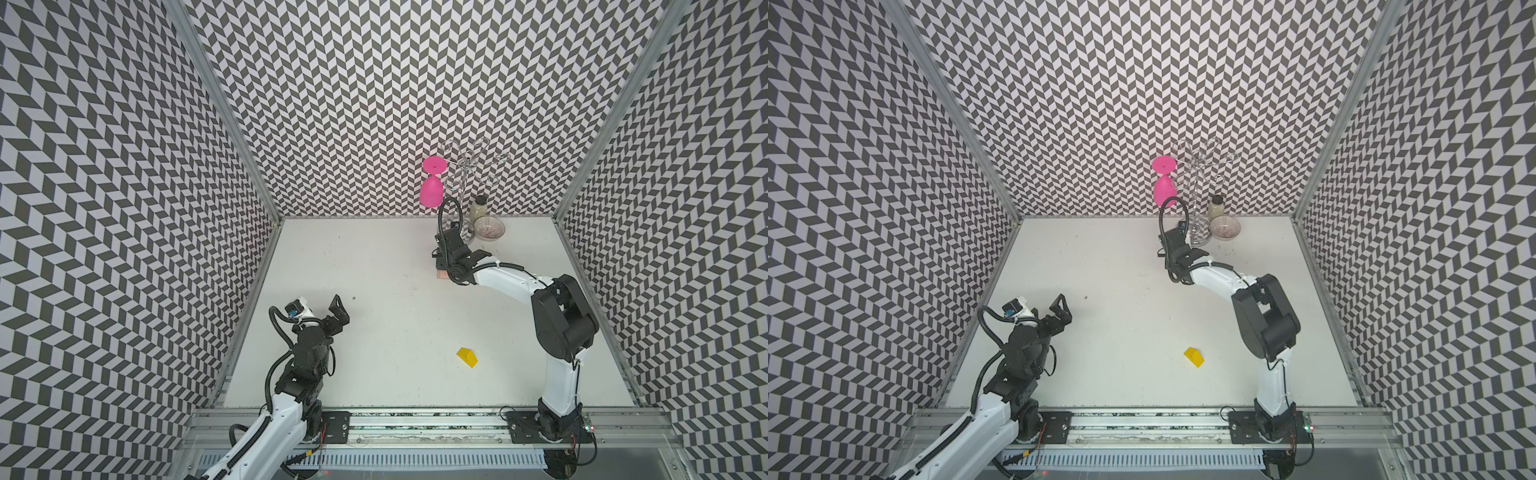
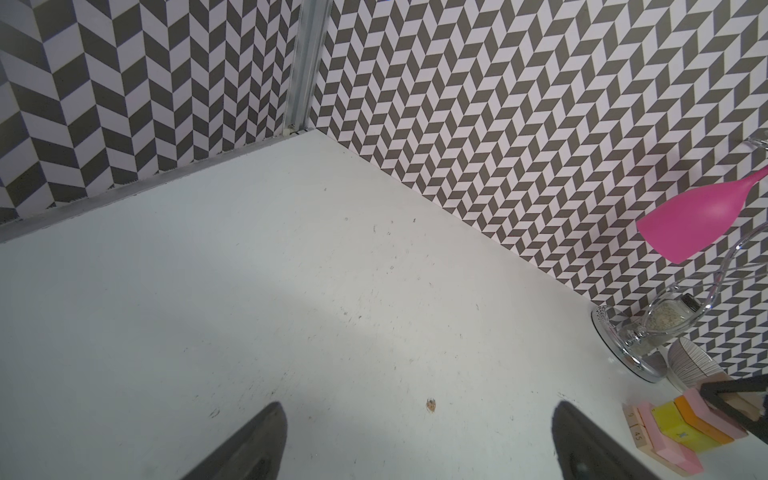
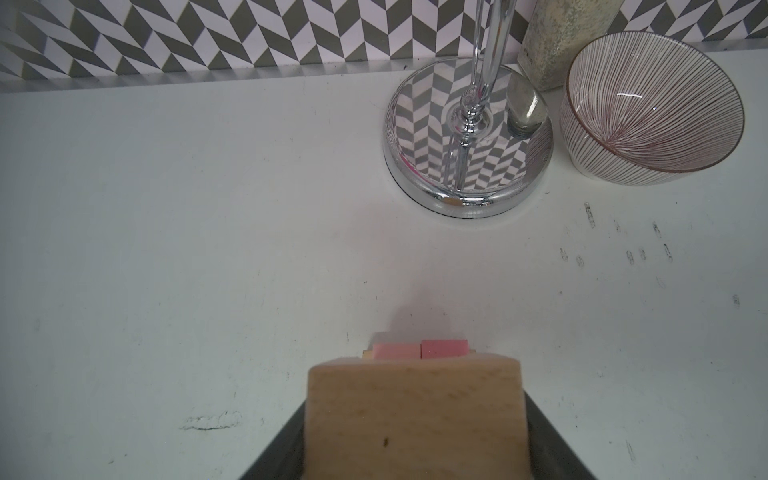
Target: Build the wood block tower
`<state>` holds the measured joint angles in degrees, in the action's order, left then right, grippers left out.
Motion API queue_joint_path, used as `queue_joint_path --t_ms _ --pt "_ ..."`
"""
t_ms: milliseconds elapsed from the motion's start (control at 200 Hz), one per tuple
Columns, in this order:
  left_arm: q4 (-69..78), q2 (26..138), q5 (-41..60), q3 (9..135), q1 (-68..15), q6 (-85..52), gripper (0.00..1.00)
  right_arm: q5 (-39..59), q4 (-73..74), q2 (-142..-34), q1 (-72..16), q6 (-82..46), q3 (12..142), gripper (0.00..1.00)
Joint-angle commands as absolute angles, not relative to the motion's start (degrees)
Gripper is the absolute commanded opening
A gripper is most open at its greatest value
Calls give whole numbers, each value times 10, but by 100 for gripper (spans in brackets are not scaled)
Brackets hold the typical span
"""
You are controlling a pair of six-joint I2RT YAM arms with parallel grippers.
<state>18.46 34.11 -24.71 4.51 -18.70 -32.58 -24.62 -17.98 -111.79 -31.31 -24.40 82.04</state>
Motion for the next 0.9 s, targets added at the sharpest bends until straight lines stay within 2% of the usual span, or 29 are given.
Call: queue_joint_path --t_ms 0,896 --pt "201 338 -246 40 -184 -322 100 -245 -171 -1117 -311 -244 831 43" --pt "203 339 -249 40 -184 -322 100 -237 -172 -1093 -311 -248 811 44"
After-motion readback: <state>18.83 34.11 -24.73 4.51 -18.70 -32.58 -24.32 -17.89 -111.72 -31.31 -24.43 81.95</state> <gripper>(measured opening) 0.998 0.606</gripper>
